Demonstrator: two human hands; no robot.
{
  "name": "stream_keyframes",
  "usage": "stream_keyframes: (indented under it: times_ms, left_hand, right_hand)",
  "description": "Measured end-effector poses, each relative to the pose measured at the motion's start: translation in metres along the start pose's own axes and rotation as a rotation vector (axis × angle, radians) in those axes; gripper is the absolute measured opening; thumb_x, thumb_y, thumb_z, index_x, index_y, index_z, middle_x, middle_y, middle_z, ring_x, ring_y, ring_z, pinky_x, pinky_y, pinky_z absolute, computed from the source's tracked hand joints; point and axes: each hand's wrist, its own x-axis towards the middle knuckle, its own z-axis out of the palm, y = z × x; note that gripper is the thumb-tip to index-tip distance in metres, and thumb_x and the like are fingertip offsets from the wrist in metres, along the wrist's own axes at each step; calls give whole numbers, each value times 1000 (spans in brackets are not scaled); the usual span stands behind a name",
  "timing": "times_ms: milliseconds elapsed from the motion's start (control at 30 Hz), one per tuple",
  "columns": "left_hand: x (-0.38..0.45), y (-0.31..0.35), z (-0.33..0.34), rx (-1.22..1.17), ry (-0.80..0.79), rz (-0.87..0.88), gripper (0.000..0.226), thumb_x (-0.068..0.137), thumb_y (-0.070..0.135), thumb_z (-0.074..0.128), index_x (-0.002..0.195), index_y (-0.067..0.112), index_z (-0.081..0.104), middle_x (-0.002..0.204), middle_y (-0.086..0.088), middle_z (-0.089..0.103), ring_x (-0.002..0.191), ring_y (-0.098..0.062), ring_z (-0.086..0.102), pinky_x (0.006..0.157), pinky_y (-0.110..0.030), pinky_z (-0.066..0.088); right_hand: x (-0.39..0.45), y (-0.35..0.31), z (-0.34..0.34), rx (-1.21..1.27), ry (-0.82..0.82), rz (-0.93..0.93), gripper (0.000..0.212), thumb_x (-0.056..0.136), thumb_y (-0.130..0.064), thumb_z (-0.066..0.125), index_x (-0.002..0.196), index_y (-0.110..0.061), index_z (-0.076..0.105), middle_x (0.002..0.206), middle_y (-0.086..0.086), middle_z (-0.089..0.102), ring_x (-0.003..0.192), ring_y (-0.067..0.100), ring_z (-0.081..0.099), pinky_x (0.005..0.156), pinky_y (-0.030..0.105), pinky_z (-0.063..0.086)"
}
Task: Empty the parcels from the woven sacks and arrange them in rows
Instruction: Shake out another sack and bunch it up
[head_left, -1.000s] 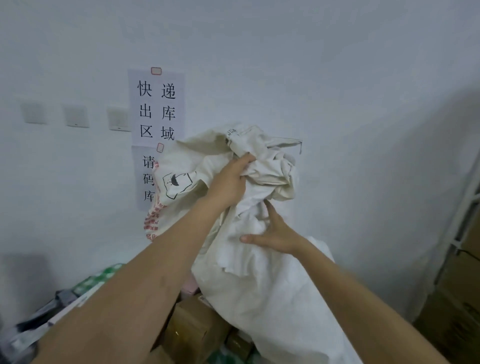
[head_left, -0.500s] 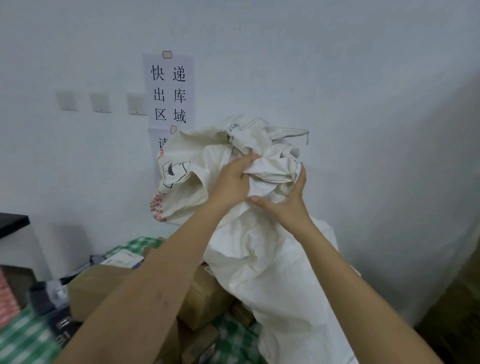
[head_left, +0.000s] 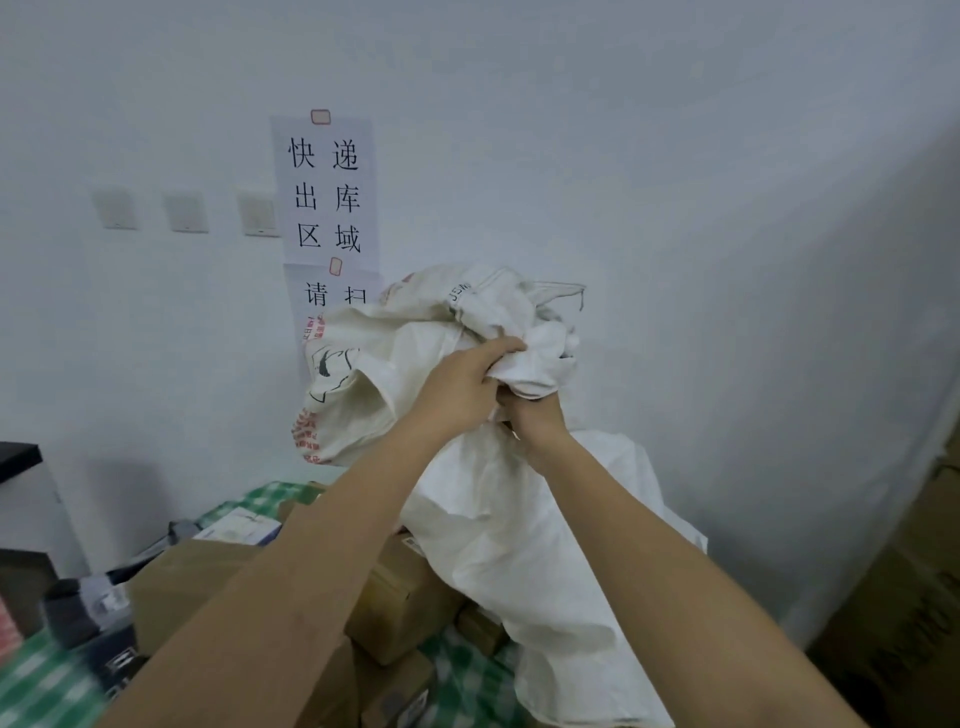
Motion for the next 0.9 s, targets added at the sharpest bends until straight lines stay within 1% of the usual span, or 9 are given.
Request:
stream_keyframes:
  times_ms: [167,267,333,467,567,633,733,800,900]
  left_hand:
    - [-3,-11,-1,160,-37,141,54,93,12,44,145,28,37,126,-6,59,114,-27,52,100,-42,40]
    - [-10,-18,-7,588,140,166,60,92,44,49,148,39,25,142,-6,39,128,-31,33,111,-48,17]
    - [-16,-21,-19,700,232,57,82,80,71,46,149,42,12,153,-12,19,140,-37,16,111,-60,2]
    - [-20,-44,-45,624,25,-348,122,63,86,51,147,35,-21,155,-13,-26,141,-40,-25,106,-68,-9]
    - [-29,-57,-47,486,-160,-386,136,60,75,68,140,35,-34,152,-9,-36,138,-41,-30,108,-70,4]
    - [-33,-61,-34,433,-207,-344,142,58,69,74,140,33,-36,153,-9,-33,138,-43,-29,109,-67,8]
    - [-30,-69,-6,378,-77,-311,140,56,71,74,148,25,-21,157,-15,-3,143,-43,-3,112,-58,17]
    - [-26,-75,6,434,44,-250,117,63,69,69,150,21,8,146,-13,28,135,-39,28,107,-50,32]
    - [-26,-71,12,473,129,-185,70,80,47,65,138,19,36,136,-5,46,122,-34,43,93,-41,40]
  right_hand:
    - [3,-2,7,19,33,11,28,89,-30,57,114,-20,61,100,6,71,93,19,69,63,26,50]
    - [5,-5,7,-40,49,-6,28,86,-30,57,111,-19,62,100,8,71,93,25,69,65,32,51]
    - [10,-2,4,-70,82,14,29,83,-29,57,109,-16,60,96,13,69,89,33,66,67,41,50]
    - [4,-7,2,-85,89,41,24,92,-27,56,107,-9,58,89,12,67,80,24,66,60,28,50]
    - [0,-8,4,-56,77,72,22,95,-23,54,108,-6,58,88,12,67,79,23,66,59,27,53]
    - [-3,-10,6,-29,28,67,22,96,-23,55,110,-7,60,94,12,70,85,23,69,69,32,56]
    - [-6,-14,9,-60,-71,91,12,99,-14,48,101,-8,57,76,7,63,64,14,61,54,24,50]
    - [-9,-18,10,-60,-78,124,11,100,-6,43,101,-10,53,73,4,55,60,12,53,48,19,46]
    - [-13,-20,3,-39,-69,120,21,98,-1,41,89,-16,51,69,0,51,59,16,47,46,24,41]
